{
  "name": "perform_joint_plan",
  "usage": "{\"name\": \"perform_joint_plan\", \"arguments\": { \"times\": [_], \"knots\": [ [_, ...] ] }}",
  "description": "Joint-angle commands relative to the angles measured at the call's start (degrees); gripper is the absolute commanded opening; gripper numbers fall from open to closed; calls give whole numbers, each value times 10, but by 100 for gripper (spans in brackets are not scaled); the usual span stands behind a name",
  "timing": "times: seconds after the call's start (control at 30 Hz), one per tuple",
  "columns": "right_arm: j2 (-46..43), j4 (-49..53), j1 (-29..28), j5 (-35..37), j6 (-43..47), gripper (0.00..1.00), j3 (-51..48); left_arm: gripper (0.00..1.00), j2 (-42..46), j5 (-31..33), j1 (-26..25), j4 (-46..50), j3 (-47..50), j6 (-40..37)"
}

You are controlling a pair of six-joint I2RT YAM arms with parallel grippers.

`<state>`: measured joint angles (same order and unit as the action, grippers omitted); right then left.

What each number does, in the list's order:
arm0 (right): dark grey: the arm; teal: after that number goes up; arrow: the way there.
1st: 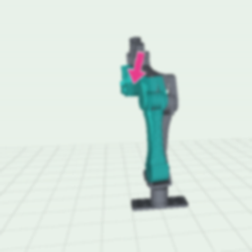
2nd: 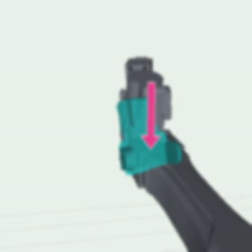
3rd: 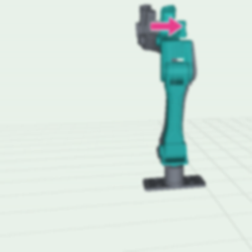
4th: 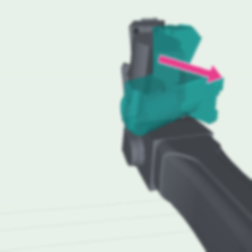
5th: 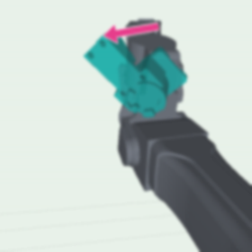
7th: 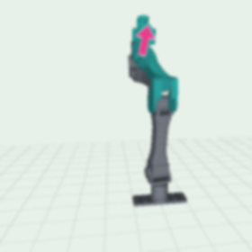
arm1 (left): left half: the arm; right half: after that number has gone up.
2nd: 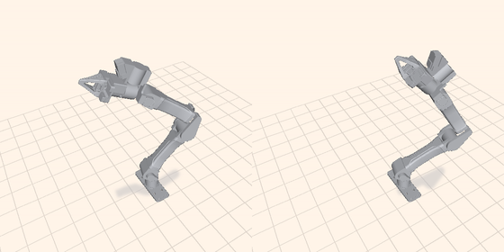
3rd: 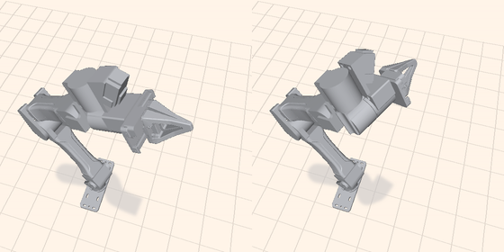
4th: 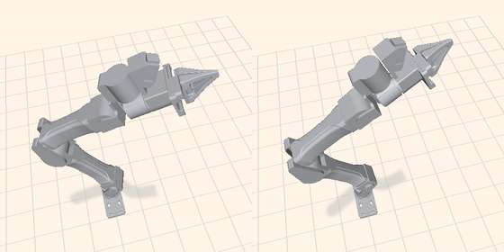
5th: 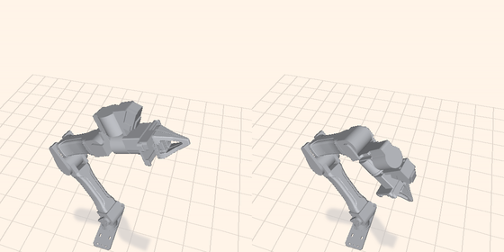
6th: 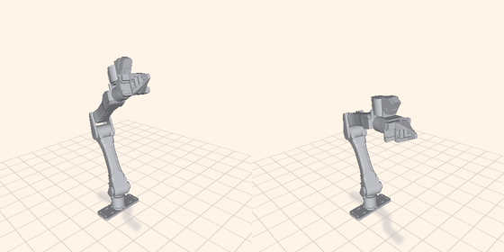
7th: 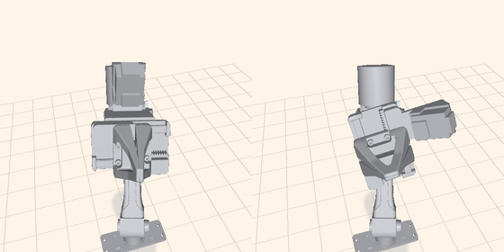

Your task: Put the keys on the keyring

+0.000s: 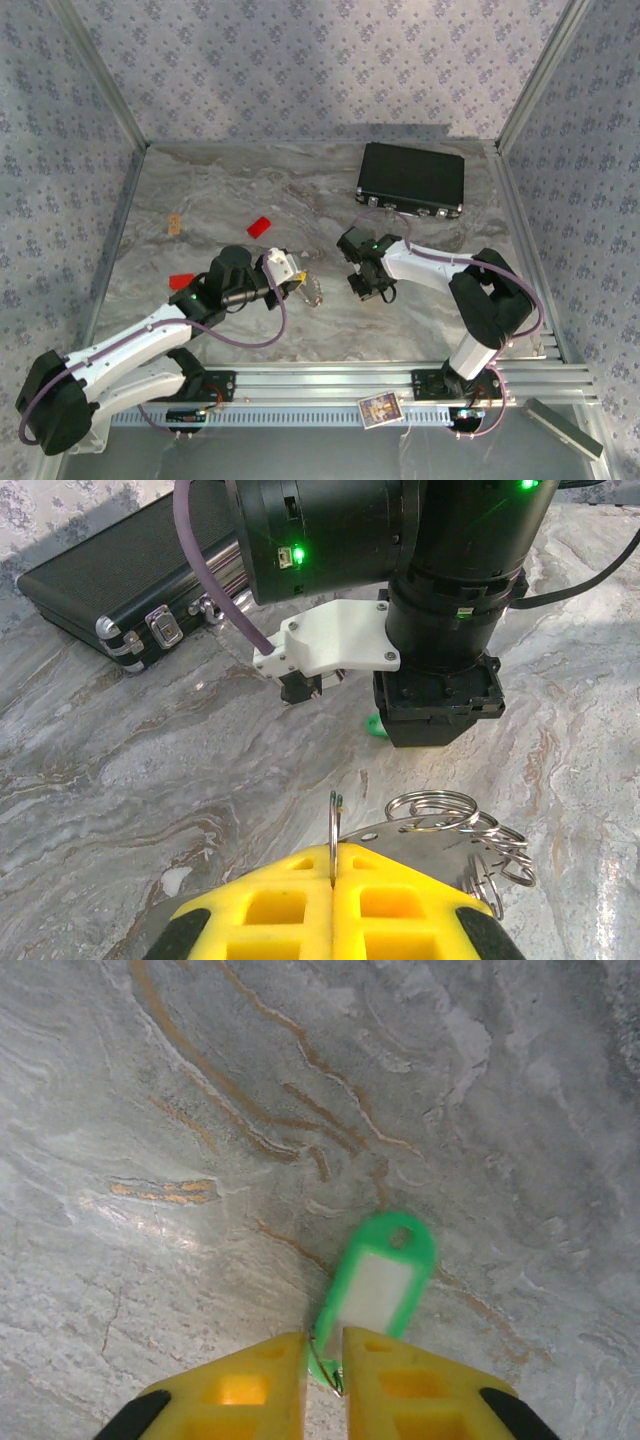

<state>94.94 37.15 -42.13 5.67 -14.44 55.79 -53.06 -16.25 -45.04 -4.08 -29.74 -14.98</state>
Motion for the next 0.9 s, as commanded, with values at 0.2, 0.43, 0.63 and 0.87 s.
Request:
{"name": "perform_joint_plan", "arguments": {
  "times": [0.2,0.43,0.63,0.87],
  "knots": [
    [0,23,-7,-15,5,0,38,0,-4,-20,-3,-13,-19,-8],
    [11,-12,-4,-132,28,0,62,0,-16,-30,-3,-27,-18,-5],
    [54,1,2,-89,38,0,92,0,-23,-41,-2,-38,-14,5],
    [82,-6,6,-83,41,5,114,0,-23,-48,-3,-28,-16,3]
  ]
}}
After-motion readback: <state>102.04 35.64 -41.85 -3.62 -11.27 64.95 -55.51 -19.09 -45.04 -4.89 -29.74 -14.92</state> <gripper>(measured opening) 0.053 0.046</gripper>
